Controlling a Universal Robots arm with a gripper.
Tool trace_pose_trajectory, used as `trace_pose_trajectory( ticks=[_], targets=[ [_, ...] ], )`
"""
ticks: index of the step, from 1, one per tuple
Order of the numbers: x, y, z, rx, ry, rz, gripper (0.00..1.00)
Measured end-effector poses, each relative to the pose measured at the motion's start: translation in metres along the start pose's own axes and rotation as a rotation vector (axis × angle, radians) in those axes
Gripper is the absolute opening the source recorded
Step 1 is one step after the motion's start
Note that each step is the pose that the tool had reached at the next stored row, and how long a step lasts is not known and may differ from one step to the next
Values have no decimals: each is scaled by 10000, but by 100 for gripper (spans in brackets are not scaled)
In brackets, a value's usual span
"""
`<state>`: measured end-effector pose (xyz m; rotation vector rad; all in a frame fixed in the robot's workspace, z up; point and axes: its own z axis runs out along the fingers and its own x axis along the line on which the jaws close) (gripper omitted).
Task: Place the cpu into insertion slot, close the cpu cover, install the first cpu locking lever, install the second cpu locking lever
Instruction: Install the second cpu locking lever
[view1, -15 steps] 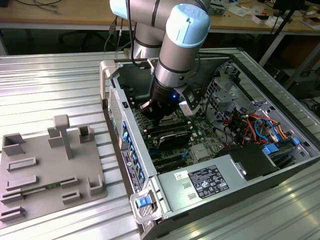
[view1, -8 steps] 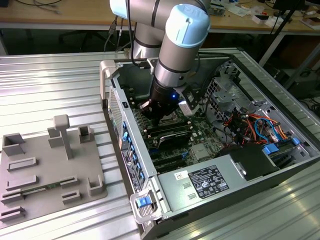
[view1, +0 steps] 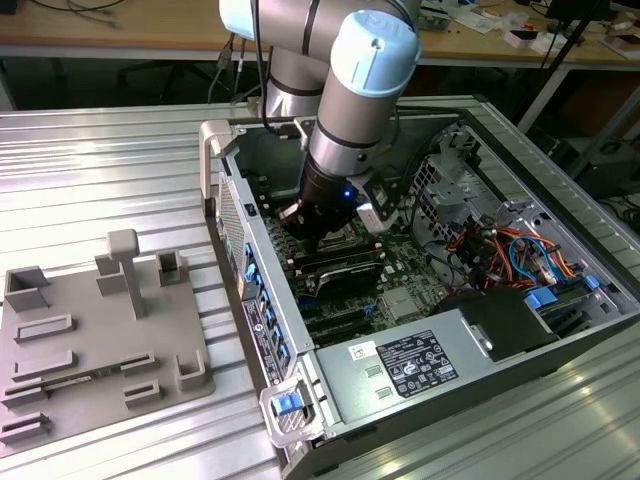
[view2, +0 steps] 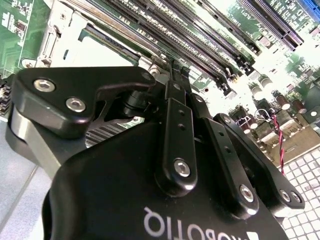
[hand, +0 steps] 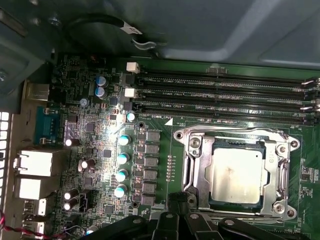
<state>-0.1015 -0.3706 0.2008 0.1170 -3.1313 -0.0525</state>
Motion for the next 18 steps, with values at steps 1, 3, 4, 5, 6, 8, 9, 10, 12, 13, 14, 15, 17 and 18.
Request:
trace_pose_trajectory(
  ticks=[1, 3, 4, 5, 6, 8, 9, 10, 12, 13, 14, 15, 17, 18],
  targets=[
    [0, -7, 0, -1, -1, 0, 11],
    [2, -14, -1, 3, 1, 1, 11],
    [2, -16, -1, 5, 2, 1, 11],
    [1, -17, -2, 8, 3, 1, 11],
    [2, -17, -4, 11, 3, 1, 11],
    [0, -14, -34, -1, -11, -1, 11],
    [0, -13, -52, 1, -5, -2, 11],
    [1, -13, -76, 8, 1, -2, 11],
    [2, -8, -151, 9, 2, -1, 11],
    [2, -6, -178, 8, 1, 0, 11],
    [2, -2, -220, 8, 1, 0, 11],
    [2, 2, -259, 9, 1, 0, 11],
    [2, 5, -297, 9, 2, -1, 11],
    [2, 5, -298, 7, 0, 0, 11]
  ],
)
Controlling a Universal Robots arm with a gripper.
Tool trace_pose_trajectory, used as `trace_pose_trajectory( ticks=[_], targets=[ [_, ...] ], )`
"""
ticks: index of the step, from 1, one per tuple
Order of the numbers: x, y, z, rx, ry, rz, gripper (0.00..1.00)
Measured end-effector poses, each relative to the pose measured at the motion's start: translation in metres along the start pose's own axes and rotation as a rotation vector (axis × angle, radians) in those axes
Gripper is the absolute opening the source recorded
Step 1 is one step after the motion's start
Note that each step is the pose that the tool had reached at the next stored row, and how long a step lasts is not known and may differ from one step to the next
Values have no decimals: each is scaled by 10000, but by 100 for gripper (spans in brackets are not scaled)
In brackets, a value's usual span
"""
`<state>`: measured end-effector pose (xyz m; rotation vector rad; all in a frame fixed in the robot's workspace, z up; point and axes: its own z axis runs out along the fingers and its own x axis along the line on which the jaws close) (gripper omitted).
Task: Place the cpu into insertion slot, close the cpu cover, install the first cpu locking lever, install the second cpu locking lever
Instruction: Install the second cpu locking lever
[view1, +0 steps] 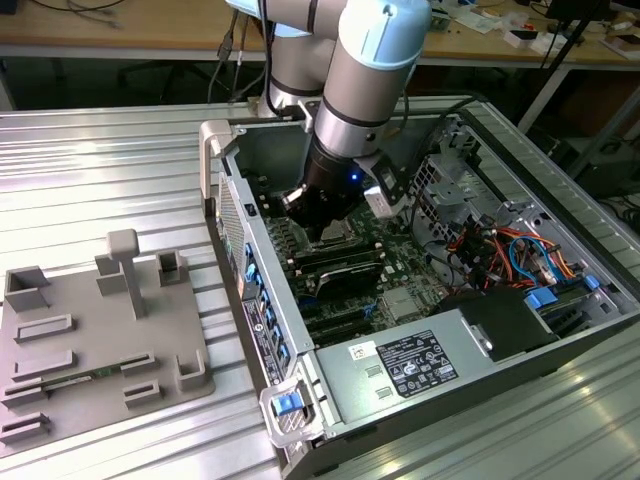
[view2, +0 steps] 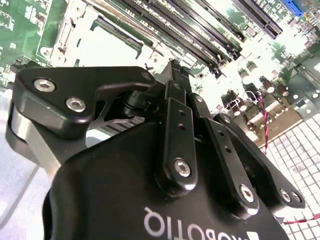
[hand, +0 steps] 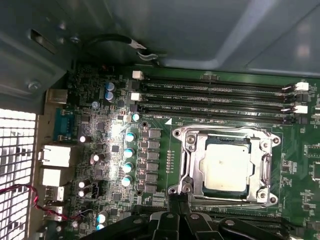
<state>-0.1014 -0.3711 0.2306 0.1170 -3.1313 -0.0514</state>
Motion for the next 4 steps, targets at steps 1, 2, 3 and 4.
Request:
trace_pose_trajectory(
  ticks=[1, 2, 3, 4],
  targets=[
    [0, 0, 0, -2, -1, 0, 11],
    [0, 0, -1, -2, -1, 0, 11],
    [0, 0, -2, 1, 1, 0, 11],
    [0, 0, -3, 1, 1, 0, 11]
  ],
)
